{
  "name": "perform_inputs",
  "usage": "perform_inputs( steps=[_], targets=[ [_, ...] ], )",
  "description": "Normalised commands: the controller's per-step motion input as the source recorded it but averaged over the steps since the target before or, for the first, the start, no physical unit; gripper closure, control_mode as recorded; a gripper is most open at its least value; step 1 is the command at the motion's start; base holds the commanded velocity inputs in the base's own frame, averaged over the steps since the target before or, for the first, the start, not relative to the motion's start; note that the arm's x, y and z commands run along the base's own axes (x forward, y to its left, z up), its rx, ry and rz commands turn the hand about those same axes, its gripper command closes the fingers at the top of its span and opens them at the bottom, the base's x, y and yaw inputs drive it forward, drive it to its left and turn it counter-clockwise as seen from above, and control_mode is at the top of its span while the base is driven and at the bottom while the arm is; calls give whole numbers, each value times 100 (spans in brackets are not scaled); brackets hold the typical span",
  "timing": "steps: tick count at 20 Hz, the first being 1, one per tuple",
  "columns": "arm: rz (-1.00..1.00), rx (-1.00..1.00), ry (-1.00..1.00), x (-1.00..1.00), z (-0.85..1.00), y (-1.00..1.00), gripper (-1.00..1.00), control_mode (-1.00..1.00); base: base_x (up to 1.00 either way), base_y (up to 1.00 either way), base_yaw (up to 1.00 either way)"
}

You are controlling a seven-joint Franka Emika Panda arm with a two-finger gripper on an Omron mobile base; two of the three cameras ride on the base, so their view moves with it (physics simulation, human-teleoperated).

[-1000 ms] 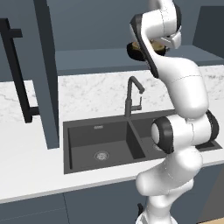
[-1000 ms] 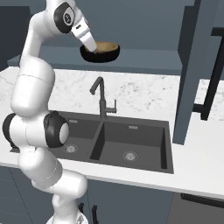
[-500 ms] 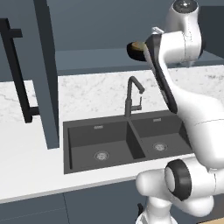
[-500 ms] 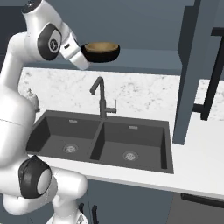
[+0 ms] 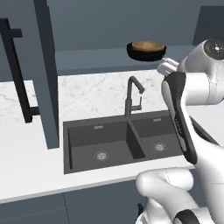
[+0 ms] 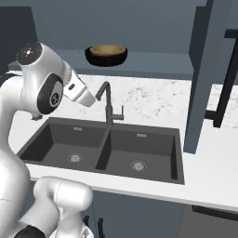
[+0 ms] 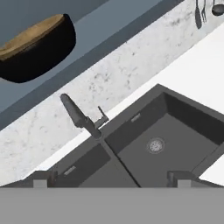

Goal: Pick up the bowls on the counter and stack them on top of one another in the open cabinet. Place the smaller bowl on top of the larger bowl.

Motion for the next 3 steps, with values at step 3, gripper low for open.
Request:
perform_inputs(
  steps=[3],
  targets=[
    [32, -4, 13, -68, 0, -1, -100, -100, 0, 0, 0]
  ],
)
